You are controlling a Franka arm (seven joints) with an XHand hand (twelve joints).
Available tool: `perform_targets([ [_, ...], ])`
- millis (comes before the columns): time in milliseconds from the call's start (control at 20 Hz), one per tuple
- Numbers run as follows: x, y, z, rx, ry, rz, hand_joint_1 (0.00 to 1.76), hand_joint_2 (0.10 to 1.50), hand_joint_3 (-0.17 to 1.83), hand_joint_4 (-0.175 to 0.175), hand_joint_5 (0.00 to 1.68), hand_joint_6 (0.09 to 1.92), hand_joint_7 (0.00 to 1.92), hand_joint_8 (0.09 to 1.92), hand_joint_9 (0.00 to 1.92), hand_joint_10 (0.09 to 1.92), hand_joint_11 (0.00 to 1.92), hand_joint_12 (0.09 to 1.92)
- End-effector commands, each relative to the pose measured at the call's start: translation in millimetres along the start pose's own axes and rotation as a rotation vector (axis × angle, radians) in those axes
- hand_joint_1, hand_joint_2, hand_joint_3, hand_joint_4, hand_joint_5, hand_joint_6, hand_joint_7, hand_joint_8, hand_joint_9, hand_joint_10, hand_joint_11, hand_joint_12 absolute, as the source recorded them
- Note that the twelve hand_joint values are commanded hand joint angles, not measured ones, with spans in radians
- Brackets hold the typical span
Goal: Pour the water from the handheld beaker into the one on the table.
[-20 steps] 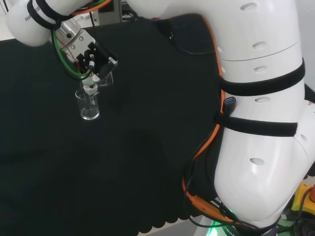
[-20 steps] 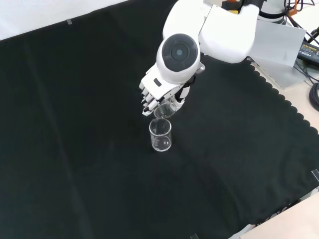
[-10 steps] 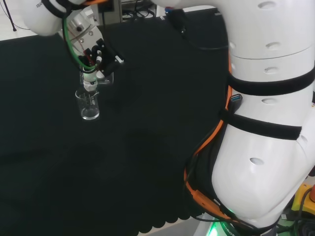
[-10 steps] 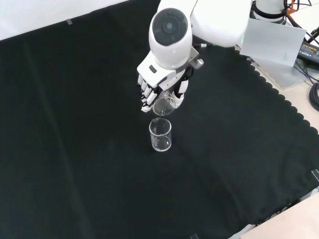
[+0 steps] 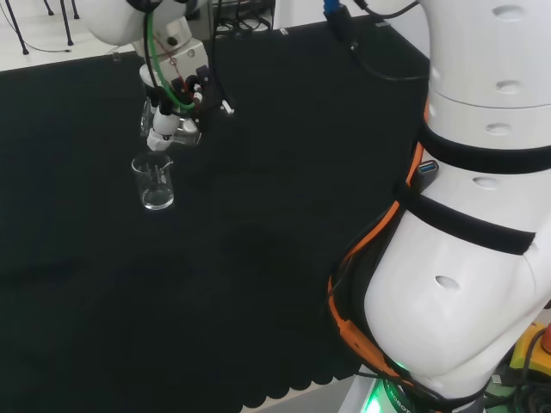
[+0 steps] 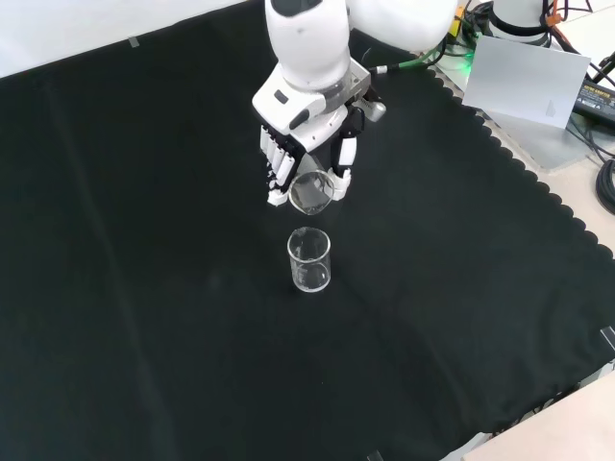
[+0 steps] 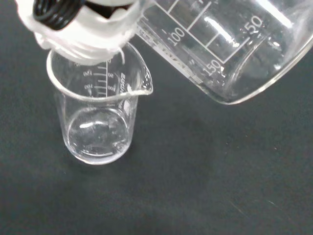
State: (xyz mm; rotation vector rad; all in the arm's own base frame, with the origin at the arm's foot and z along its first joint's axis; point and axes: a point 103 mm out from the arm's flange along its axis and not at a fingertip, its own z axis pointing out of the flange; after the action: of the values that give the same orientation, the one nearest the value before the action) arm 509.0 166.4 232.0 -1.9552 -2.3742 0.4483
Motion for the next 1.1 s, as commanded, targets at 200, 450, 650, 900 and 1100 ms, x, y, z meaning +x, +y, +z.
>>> perform_targets([
  [200,-25.1,-1.3,3.0,-0.093,0.159,-0.007,1.17,1.02,-0.17,0.076,1.52,0.09,1.68,0.09,1.52,0.33,1.21,0.83],
  [450,-37.9,2.7,10.3,-0.105,0.211,-0.009,1.17,1.02,-0.17,0.072,1.51,0.09,1.68,0.09,1.52,0.33,1.21,0.84],
  [650,-47.7,5.8,17.6,-0.101,0.252,-0.003,1.17,1.02,-0.17,0.069,1.51,0.09,1.68,0.09,1.52,0.33,1.21,0.84],
  [900,-58.9,9.0,28.0,-0.104,0.306,-0.025,1.17,1.03,-0.17,0.065,1.51,0.09,1.68,0.09,1.51,0.34,1.21,0.84],
  [1100,-67.4,11.0,37.8,-0.111,0.345,-0.038,1.17,1.03,-0.17,0.062,1.51,0.09,1.68,0.09,1.51,0.34,1.20,0.83],
])
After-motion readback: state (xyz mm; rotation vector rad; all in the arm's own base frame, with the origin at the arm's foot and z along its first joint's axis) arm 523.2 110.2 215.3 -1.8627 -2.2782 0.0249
